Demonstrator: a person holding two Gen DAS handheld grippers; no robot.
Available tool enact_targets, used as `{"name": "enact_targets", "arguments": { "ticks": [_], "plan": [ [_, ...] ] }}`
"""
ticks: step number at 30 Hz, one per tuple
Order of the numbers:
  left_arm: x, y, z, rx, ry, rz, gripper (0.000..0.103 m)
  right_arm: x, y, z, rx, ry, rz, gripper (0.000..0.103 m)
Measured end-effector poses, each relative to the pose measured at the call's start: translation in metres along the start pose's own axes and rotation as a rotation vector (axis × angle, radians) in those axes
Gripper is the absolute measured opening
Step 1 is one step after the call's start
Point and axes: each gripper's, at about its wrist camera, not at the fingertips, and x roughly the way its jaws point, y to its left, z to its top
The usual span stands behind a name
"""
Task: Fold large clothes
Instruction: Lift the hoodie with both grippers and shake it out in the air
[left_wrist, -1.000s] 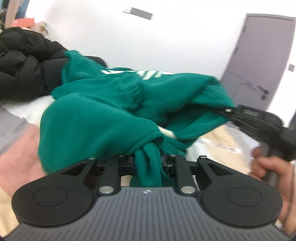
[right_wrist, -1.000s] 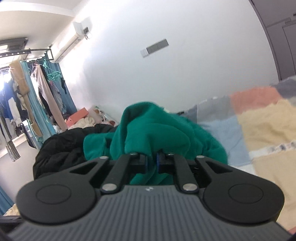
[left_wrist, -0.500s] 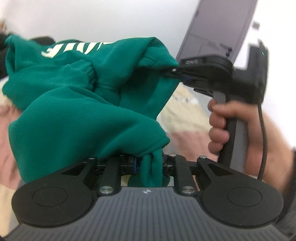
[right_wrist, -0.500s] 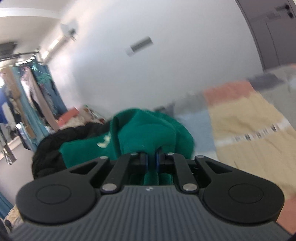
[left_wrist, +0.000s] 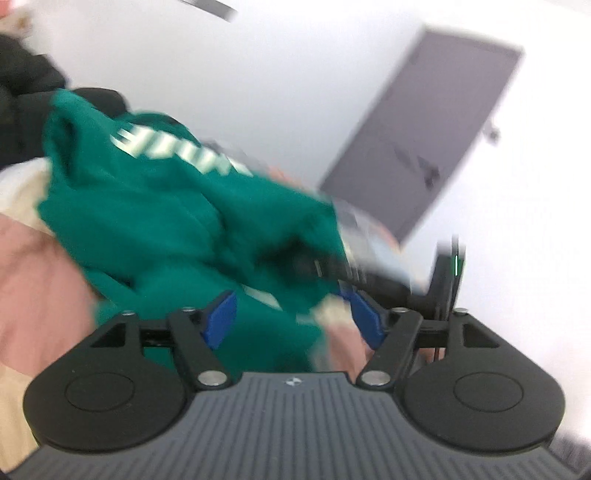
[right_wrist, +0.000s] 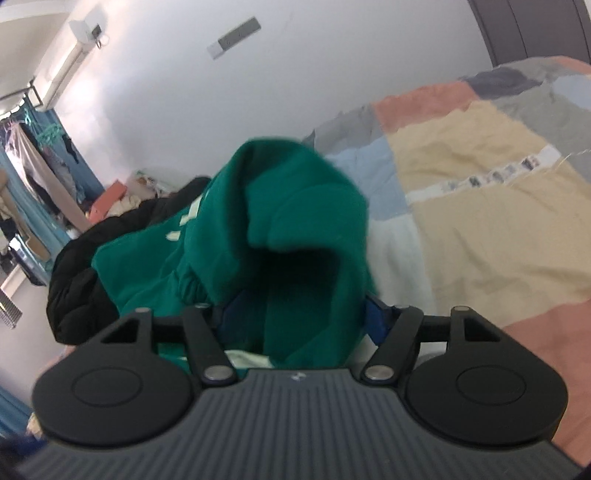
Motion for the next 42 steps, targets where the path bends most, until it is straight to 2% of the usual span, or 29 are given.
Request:
{"name": "enact_targets", "arguments": {
  "ticks": [2,4,6,10,11,12,13,14,16,20,21,22,24,26,32,35,39,41,42],
  "plan": [
    [-0.006,0.025,0.018,-0.059,-0.045,0.018,0.076,0.006,0.000,-0.002,0.009,0.023,-0.029,0.069],
    [-0.001,0.048,0.032,-0.078,-0.049,0.106,0.076,0.016,-0.003,-0.005,0.018,0.059,-0.067,0.069],
    [0.017,0.069,0.040,-0.085,-0.004,0.175,0.076,0.028,-0.010,-0.010,0.066,0.105,-0.107,0.069],
    [0.054,0.099,0.031,-0.138,0.116,0.253,0.074,0.051,-0.030,-0.015,0.202,0.175,-0.055,0.067],
    [0.061,0.102,0.024,-0.150,0.145,0.236,0.074,0.055,-0.032,-0.015,0.216,0.177,-0.039,0.065],
    [0.065,0.103,0.014,-0.146,0.172,0.205,0.072,0.057,-0.032,-0.014,0.216,0.172,-0.022,0.053],
    [0.069,0.101,0.010,-0.136,0.199,0.175,0.066,0.057,-0.031,-0.010,0.203,0.165,-0.003,0.036],
    [0.071,0.096,0.007,-0.120,0.221,0.145,0.062,0.056,-0.030,-0.006,0.185,0.150,0.005,0.030],
    [0.070,0.085,0.000,-0.074,0.246,0.091,0.046,0.049,-0.028,0.003,0.159,0.097,0.032,0.015],
    [0.052,0.056,-0.012,0.014,0.243,-0.032,0.034,0.021,-0.030,0.025,0.124,-0.047,0.101,0.012],
    [0.047,0.051,-0.015,0.016,0.250,-0.096,0.024,0.015,-0.031,0.030,0.118,-0.080,0.117,0.012],
    [0.043,0.045,-0.019,0.006,0.258,-0.162,0.021,0.008,-0.032,0.034,0.112,-0.118,0.131,0.011],
    [0.041,0.030,-0.029,0.009,0.270,-0.274,0.021,-0.003,-0.035,0.042,0.090,-0.182,0.130,0.011],
    [0.046,0.014,-0.043,0.014,0.308,-0.331,0.021,-0.005,-0.043,0.048,0.083,-0.204,0.104,0.011],
    [0.075,-0.013,-0.083,-0.039,0.460,-0.381,0.021,0.020,-0.069,0.046,0.110,-0.107,-0.092,0.012],
    [0.081,-0.026,-0.094,0.009,0.507,-0.379,0.021,0.024,-0.080,0.038,0.163,-0.055,-0.161,0.012],
    [0.072,-0.024,-0.084,0.059,0.469,-0.346,0.021,0.011,-0.083,0.023,0.195,-0.042,-0.260,0.011],
    [0.059,-0.018,-0.073,0.060,0.415,-0.324,0.028,0.006,-0.076,0.023,0.187,-0.052,-0.289,0.011],
    [0.050,-0.013,-0.067,0.052,0.389,-0.319,0.038,0.003,-0.073,0.022,0.179,-0.057,-0.302,0.011]
  ]
}}
